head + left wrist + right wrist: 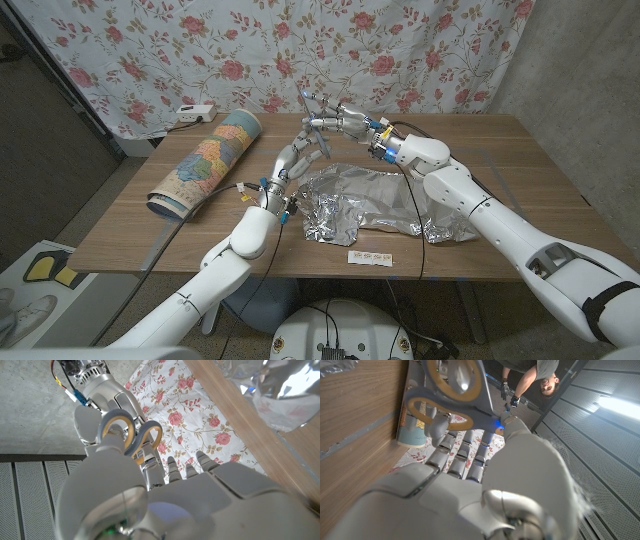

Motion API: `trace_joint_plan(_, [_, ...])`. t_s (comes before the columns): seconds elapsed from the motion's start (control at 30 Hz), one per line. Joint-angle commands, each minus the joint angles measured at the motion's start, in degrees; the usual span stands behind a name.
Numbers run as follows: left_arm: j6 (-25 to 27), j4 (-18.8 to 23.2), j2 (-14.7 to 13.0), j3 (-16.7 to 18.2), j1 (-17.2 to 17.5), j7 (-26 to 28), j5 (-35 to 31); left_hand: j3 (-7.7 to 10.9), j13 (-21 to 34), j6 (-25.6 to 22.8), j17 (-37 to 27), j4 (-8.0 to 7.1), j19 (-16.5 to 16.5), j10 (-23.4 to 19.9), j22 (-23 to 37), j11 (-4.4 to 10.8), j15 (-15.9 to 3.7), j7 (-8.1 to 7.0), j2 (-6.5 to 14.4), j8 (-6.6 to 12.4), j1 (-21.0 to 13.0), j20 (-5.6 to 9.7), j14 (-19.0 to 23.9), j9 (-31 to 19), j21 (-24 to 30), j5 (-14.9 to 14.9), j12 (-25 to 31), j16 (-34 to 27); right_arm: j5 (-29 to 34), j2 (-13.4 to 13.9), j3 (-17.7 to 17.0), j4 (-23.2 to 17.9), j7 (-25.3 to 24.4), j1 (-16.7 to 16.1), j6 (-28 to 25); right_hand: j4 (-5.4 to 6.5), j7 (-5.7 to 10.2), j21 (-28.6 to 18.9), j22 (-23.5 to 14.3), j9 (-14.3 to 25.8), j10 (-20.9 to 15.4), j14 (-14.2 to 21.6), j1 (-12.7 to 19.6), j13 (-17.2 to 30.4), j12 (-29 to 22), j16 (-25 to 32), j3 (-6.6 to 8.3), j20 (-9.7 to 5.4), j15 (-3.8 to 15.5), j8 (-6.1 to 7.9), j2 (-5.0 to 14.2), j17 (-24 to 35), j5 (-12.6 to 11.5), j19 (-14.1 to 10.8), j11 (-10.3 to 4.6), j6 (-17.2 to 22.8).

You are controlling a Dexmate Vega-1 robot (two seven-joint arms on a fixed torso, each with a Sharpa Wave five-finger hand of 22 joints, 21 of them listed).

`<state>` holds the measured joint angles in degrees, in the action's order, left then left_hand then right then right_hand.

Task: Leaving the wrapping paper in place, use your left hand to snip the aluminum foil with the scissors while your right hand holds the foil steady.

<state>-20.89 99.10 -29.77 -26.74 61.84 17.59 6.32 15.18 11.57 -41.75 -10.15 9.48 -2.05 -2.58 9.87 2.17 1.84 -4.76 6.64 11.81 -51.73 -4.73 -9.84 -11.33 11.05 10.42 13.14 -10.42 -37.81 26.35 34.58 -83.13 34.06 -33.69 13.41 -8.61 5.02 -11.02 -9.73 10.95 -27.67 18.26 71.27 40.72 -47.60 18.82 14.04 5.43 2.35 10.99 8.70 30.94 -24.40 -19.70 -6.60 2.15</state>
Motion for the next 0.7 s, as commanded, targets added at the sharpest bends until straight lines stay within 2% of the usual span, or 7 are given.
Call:
trace_joint_plan(0.03, [-0.3, -0.4, 0.7, -0.1, 0.0, 0.7, -0.2, 0.63, 0.3, -2.7, 0.0, 0.12, 0.4, -1.1, 0.2, 0.73, -0.03, 0.30, -0.2, 1.09, -1.2, -0.02, 0.2, -0.2, 0.2, 0.5, 0.4, -0.3, -0.4, 0.1, 0.3, -0.8, 0.2, -0.4, -0.6, 0.12, -0.08, 0.1, -0.2, 0.1, -5.6, 0.4, 0.4, 0.1, -0.4, -0.4, -0.17, 0.08, 10.85, 0.02, 0.56, 0.4, -0.4, -0.1, -5.18, 0.4])
trace_joint_plan(0.2, [-0.5, -0.4, 0.8, -0.2, -0.1, 0.8, -0.6, 0.54, 0.3, -3.8, 0.0, -0.01, 0.8, -1.5, 0.2, 1.01, -0.33, 0.49, -0.4, 1.36, -1.2, 0.33, 0.6, -0.3, 0.3, 0.4, 0.6, -0.4, -0.4, -0.1, 0.5, -0.9, 0.1, -0.5, -0.7, 0.10, -0.02, 0.1, -0.2, 0.1, -5.6, 0.5, 0.5, 0.0, -0.3, -0.4, -0.17, 0.02, 10.87, 0.01, 0.58, 0.4, -0.4, -0.1, -5.18, 0.4])
trace_joint_plan(0.33, [-0.8, -0.6, 1.1, -0.3, 0.0, 1.1, -0.7, 0.28, 0.3, -3.4, 0.0, -0.24, 0.8, -1.4, 0.2, 0.67, 0.06, 0.86, -0.7, 1.13, -0.8, -0.12, 0.7, -0.3, 0.3, 0.2, 0.5, -0.4, -0.4, -0.3, 0.5, -0.9, -0.1, -0.6, -0.4, 0.08, -0.06, 0.1, -0.2, 0.1, -5.6, 0.5, 0.5, -0.1, -0.3, -0.5, -0.19, 0.06, 10.85, 0.02, 0.54, 0.4, -0.5, -0.1, -5.18, 0.5])
trace_joint_plan(0.7, [-0.8, -1.1, 1.3, -0.6, -0.3, 0.6, -0.3, -0.10, 0.3, -3.2, 0.0, -0.58, 1.0, -1.9, 0.2, 0.73, -0.03, 0.62, -1.1, 0.82, -0.2, -0.16, 1.2, -0.3, 0.3, 0.0, 0.6, -0.5, -0.2, -0.7, 0.5, -0.4, -0.9, -0.8, -0.2, 0.04, 0.02, 0.4, -0.1, 0.1, -5.9, 0.5, 0.7, -0.1, -0.5, -0.7, -0.23, 0.19, 10.87, 0.01, 0.52, 0.6, -0.6, 0.9, -5.22, 0.6])
